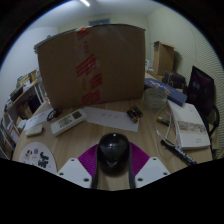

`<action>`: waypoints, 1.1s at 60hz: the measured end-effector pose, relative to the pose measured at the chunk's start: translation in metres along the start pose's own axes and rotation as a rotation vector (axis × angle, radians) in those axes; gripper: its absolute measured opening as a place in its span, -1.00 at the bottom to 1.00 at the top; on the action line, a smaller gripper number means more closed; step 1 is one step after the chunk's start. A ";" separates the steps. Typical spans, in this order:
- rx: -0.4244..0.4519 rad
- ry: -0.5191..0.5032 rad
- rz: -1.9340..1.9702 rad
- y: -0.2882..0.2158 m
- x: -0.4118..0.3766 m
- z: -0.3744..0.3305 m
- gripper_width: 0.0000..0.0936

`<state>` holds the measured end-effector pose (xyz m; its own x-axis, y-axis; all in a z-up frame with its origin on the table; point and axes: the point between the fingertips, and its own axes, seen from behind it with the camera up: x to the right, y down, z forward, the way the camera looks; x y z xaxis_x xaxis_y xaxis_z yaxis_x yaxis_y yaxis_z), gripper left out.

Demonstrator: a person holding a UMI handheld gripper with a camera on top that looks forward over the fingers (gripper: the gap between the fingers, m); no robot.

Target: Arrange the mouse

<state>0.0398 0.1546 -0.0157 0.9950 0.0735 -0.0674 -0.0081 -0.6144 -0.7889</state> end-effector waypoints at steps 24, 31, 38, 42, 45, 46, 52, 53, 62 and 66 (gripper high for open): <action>0.173 -0.070 -0.007 -0.059 -0.176 -0.126 -0.22; 0.107 -0.088 -0.054 -0.007 -0.233 -0.118 -0.22; 0.032 -0.058 -0.081 0.046 -0.254 -0.100 -0.19; -0.002 -0.025 -0.098 0.067 -0.252 -0.090 -0.17; -0.033 -0.010 -0.110 0.085 -0.249 -0.084 0.00; -0.003 -0.011 -0.105 0.079 -0.249 -0.083 -0.06; -0.044 -0.002 -0.093 0.082 -0.247 -0.084 0.15; -0.057 -0.002 -0.091 0.081 -0.247 -0.083 0.18; -0.145 -0.031 -0.051 0.084 -0.253 -0.112 0.75; -0.137 -0.050 -0.042 0.075 -0.257 -0.143 0.80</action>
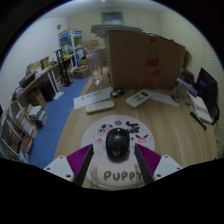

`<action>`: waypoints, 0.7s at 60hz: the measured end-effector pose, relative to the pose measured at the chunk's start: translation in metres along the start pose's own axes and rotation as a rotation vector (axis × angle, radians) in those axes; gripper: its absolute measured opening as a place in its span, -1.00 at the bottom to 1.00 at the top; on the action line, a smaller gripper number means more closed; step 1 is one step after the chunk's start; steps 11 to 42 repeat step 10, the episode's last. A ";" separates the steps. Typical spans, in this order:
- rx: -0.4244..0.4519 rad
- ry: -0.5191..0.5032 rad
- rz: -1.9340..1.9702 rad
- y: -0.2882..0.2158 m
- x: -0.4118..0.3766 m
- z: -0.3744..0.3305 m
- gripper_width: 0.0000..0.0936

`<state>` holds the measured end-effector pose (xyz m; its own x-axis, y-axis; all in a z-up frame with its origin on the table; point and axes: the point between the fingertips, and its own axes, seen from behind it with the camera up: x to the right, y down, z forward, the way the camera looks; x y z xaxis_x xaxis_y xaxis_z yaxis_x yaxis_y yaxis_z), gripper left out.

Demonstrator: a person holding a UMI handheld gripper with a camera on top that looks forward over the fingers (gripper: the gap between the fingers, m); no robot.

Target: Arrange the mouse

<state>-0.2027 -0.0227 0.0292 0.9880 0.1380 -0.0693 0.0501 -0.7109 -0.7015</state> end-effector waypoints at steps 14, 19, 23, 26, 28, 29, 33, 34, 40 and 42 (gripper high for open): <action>0.034 -0.013 0.085 0.000 0.000 -0.083 0.78; 0.034 -0.013 0.085 0.000 0.000 -0.083 0.78; 0.034 -0.013 0.085 0.000 0.000 -0.083 0.78; 0.034 -0.013 0.085 0.000 0.000 -0.083 0.78; 0.034 -0.013 0.085 0.000 0.000 -0.083 0.78; 0.034 -0.013 0.085 0.000 0.000 -0.083 0.78; 0.034 -0.013 0.085 0.000 0.000 -0.083 0.78; 0.034 -0.013 0.085 0.000 0.000 -0.083 0.78; 0.034 -0.013 0.085 0.000 0.000 -0.083 0.78; 0.034 -0.013 0.085 0.000 0.000 -0.083 0.78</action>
